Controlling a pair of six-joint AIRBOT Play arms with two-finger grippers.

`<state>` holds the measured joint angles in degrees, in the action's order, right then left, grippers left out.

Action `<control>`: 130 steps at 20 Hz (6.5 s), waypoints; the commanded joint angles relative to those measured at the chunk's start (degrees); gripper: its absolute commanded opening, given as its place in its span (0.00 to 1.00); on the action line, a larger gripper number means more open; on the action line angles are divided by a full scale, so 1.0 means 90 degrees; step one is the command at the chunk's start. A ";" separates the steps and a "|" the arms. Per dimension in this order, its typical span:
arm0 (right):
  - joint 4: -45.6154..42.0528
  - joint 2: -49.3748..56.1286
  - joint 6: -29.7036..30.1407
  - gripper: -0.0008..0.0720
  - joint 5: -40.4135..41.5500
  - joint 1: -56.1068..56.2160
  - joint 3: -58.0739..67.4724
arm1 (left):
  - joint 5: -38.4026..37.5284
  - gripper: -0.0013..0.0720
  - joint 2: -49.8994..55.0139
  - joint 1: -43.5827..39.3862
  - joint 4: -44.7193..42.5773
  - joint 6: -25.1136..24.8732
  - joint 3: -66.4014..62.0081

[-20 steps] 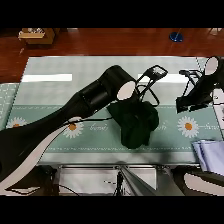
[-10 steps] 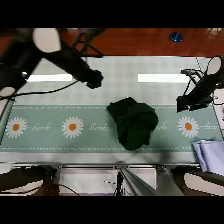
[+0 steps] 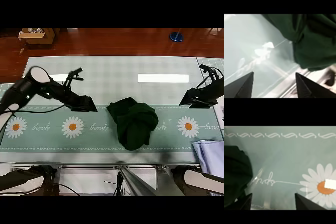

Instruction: Fold the shirts.

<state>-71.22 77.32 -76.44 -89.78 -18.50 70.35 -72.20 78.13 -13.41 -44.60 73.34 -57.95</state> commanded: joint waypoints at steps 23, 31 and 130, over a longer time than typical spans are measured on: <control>0.0296 -0.0005 0.0221 0.81 0.0202 -0.0153 -0.0002 | 0.1054 0.06 0.2577 -0.1154 0.2120 0.0476 -0.0695; 0.2693 -0.0005 0.1477 0.81 0.0612 -0.0155 -0.1428 | 0.0724 0.06 0.2101 -0.0918 0.2118 0.0092 -0.0695; -0.1178 -0.1513 -0.0408 0.63 0.1413 0.0872 -0.1593 | 0.0692 0.95 -0.2256 -0.0585 -0.0158 0.1222 0.3162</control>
<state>-85.76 63.81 -81.30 -78.74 -8.03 59.51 -71.22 56.16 -12.95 -48.27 82.28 -30.85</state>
